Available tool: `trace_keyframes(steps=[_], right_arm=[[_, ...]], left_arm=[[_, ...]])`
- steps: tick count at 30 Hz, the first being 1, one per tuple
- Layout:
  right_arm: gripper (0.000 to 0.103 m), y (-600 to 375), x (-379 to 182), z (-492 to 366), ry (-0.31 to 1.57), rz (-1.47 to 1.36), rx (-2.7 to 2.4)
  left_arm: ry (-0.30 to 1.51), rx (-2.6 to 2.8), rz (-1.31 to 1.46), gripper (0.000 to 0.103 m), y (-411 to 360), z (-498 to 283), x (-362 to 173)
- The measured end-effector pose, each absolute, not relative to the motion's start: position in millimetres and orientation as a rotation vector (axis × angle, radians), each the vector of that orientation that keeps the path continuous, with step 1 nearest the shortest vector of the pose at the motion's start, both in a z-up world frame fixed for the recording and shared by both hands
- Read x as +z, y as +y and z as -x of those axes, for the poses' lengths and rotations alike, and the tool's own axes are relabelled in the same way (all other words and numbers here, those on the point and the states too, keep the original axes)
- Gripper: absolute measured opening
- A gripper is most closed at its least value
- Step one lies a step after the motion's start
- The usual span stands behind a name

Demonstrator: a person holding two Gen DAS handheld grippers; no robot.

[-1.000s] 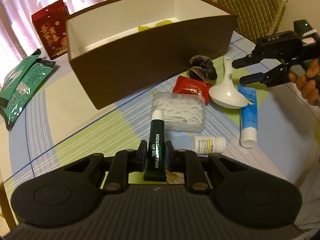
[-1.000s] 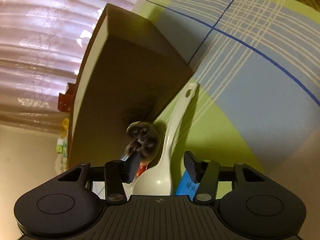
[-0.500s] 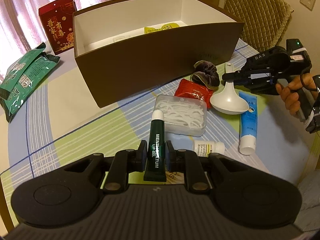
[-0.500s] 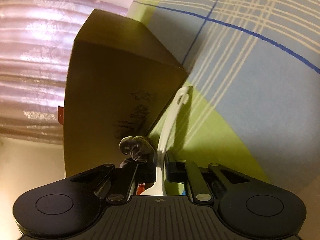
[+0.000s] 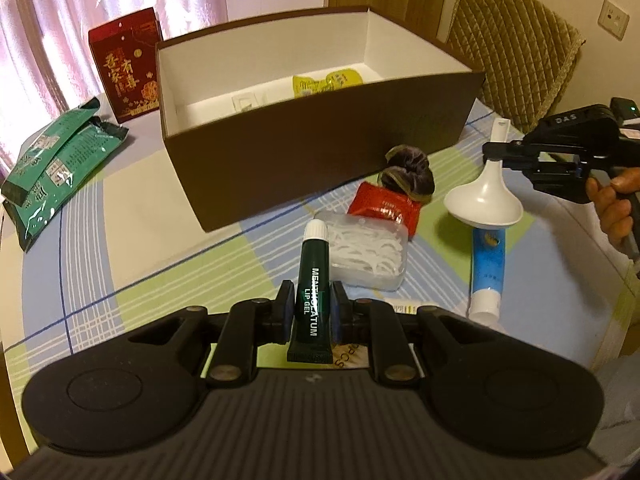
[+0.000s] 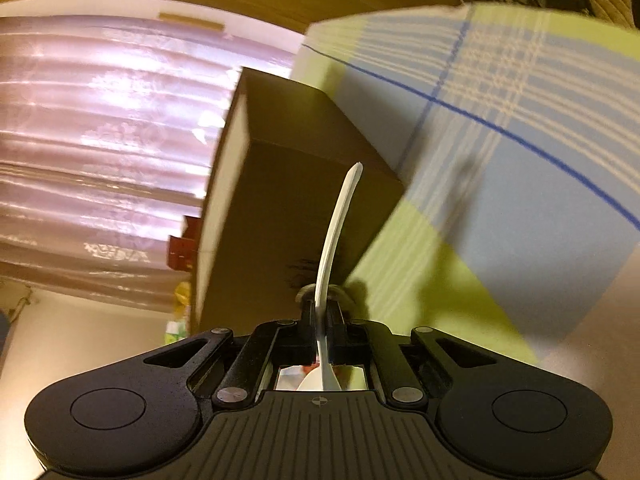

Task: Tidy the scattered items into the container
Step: 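Grasp the green tube with the left tool while the right tool grasps the white spoon handle, then carry the green tube and white spoon into the box and release them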

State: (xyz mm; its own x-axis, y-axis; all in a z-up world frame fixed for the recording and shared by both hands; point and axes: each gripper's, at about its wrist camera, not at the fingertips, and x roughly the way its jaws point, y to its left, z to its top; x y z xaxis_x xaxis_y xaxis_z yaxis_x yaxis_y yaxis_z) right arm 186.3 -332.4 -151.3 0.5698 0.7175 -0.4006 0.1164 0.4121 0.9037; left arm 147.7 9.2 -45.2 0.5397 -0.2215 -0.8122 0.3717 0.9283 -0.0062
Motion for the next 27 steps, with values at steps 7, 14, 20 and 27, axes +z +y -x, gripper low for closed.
trace_keyframes(steps=[7,14,20,27], right_arm=[[0.008,-324.1,-123.2,-183.1,0.858,-1.097,0.505],[0.008,-318.9,-112.9,-180.6,0.840,-1.094,0.530],[0.008,-316.1,-106.7,-187.8,0.837,-1.091,0.542],[0.008,-314.9,-89.7,-202.0,0.801,-1.082,0.574]], left_arm=[[0.902,-0.361,-0.177,0.015,6.5,-151.5,-34.7],[0.881,-0.357,-0.179,0.015,6.5,-156.2,-27.1],[0.869,-0.348,-0.175,0.015,8.1,-159.3,-23.5],[0.839,-0.345,-0.171,0.015,9.9,-167.1,-15.9]])
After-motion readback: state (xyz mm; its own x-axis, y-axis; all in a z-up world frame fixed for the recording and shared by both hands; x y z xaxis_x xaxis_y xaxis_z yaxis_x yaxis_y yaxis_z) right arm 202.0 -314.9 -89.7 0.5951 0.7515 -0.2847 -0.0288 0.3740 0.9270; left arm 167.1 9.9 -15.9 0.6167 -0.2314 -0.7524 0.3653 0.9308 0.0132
